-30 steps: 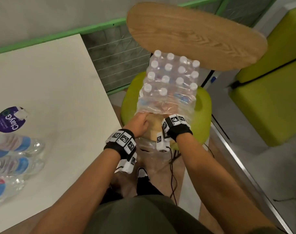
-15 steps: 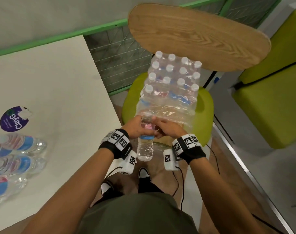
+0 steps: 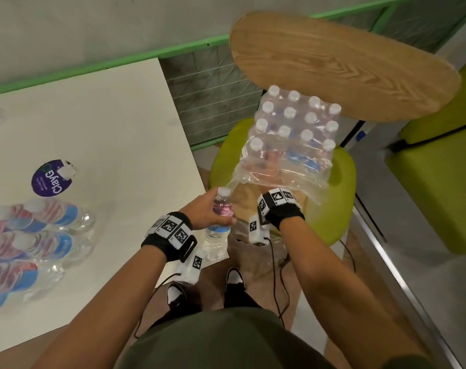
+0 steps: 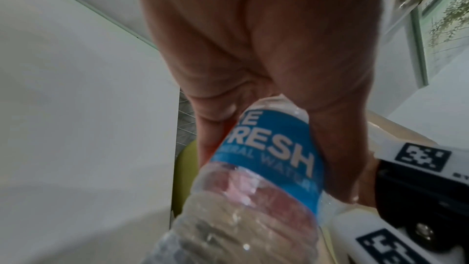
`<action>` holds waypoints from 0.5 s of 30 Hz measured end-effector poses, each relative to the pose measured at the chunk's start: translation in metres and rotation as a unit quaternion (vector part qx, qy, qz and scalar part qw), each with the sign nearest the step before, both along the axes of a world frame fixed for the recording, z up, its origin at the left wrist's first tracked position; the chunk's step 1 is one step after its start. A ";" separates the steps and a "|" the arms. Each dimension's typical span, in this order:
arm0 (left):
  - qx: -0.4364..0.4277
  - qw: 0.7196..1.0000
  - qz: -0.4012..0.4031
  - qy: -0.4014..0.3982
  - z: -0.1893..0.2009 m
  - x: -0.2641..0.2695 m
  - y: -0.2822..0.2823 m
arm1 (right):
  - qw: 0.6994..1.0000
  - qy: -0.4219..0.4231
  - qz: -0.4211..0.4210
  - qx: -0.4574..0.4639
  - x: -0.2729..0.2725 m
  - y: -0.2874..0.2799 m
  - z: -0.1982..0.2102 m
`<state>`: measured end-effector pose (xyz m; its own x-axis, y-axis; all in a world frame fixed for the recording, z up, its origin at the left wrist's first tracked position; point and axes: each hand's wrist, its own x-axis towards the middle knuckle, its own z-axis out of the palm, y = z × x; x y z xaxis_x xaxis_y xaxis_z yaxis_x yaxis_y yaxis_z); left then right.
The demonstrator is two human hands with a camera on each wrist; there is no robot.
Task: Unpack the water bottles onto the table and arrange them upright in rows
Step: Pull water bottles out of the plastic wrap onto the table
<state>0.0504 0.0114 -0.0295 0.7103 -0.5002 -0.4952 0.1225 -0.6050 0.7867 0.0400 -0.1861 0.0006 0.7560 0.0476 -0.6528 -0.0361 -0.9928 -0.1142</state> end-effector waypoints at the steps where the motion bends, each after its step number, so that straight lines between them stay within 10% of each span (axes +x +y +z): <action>1: -0.003 1.000 0.005 0.003 0.000 0.000 0.001 | 1.000 0.006 -0.010 -0.001 -0.004 -0.002 0.000; 5: -0.016 1.000 0.016 -0.004 0.002 -0.001 0.005 | 0.991 -0.034 -0.116 0.059 -0.017 -0.019 -0.024; 9: -0.027 0.999 0.024 -0.005 0.000 -0.001 0.007 | 0.840 -0.098 -0.438 0.304 -0.027 -0.020 -0.026; 15: -0.054 0.992 0.116 -0.010 0.004 -0.014 0.039 | 0.885 0.024 -0.263 0.384 -0.061 0.001 -0.033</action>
